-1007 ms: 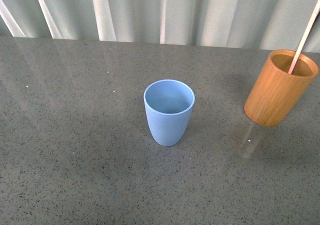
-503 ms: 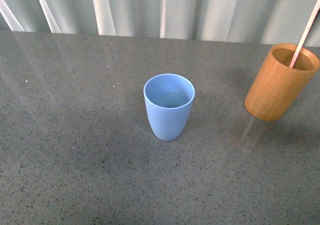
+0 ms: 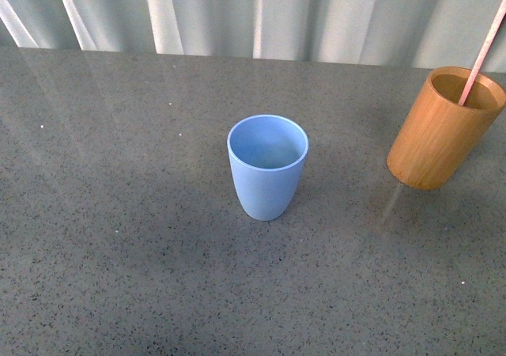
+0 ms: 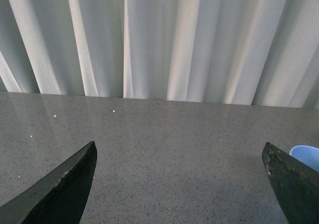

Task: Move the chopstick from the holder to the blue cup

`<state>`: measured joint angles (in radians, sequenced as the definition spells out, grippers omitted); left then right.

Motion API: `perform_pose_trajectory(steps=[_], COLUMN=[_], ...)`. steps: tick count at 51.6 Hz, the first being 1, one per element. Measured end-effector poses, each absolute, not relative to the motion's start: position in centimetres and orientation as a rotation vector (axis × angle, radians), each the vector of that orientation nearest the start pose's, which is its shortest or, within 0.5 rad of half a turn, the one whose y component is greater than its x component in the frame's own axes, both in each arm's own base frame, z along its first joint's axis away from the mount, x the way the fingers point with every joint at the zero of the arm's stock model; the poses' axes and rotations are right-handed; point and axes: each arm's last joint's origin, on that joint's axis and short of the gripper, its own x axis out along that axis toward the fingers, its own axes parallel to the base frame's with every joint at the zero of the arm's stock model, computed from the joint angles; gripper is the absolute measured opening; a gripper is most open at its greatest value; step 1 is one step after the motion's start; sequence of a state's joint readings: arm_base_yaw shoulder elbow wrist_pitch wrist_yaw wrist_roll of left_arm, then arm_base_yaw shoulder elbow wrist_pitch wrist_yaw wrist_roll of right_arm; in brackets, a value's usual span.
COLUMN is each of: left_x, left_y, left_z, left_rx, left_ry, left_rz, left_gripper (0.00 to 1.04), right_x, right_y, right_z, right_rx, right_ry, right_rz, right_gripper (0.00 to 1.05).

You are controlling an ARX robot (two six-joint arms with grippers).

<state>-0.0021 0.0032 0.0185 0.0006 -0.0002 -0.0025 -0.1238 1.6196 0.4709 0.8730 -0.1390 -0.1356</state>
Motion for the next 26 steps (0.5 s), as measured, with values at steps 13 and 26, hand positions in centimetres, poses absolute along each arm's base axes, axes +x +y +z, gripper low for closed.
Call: perform_pose_trajectory(steps=[13, 26], left_x=[9.7, 9.7], left_y=[0.0, 0.0], left_z=[17.0, 17.0], left_rx=[-0.002, -0.002], left_ry=[-0.016, -0.016], left_rz=[-0.002, -0.002], left_gripper=[0.98, 0.98], right_x=[32.9, 35.9], right_y=[-0.7, 0.7], right_z=[14.6, 13.4], right_rx=[-0.017, 0.029], right_ry=[0.223, 0.217], right_rz=[0.079, 0.086], right_gripper=[0.95, 0.95])
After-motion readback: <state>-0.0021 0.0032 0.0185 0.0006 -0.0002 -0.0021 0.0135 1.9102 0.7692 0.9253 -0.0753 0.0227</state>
